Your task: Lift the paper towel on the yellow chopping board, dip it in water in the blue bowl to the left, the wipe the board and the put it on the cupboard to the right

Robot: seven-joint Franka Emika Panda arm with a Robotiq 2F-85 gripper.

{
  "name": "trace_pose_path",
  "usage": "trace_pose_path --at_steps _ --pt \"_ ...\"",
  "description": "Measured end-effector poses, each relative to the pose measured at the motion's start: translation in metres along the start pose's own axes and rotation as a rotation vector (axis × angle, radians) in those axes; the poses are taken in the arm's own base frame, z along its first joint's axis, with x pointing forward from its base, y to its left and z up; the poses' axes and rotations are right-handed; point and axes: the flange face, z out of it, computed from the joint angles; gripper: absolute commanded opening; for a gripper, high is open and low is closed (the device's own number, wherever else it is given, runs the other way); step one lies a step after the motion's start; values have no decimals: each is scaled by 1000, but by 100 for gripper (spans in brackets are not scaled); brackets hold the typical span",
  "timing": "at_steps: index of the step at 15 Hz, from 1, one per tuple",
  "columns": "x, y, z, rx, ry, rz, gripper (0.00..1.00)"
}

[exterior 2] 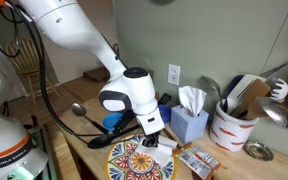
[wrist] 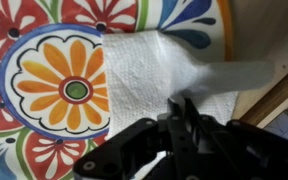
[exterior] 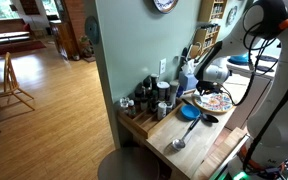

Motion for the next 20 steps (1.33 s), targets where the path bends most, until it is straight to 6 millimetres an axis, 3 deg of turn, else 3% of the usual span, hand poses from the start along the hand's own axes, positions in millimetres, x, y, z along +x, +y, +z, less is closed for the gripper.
trace_pose_path --at_steps 10,15,20 --pt "3 8 -7 9 5 -41 1" --pt "-11 5 -46 45 2 -173 1" --pt "-54 1 -84 41 -103 -370 1"
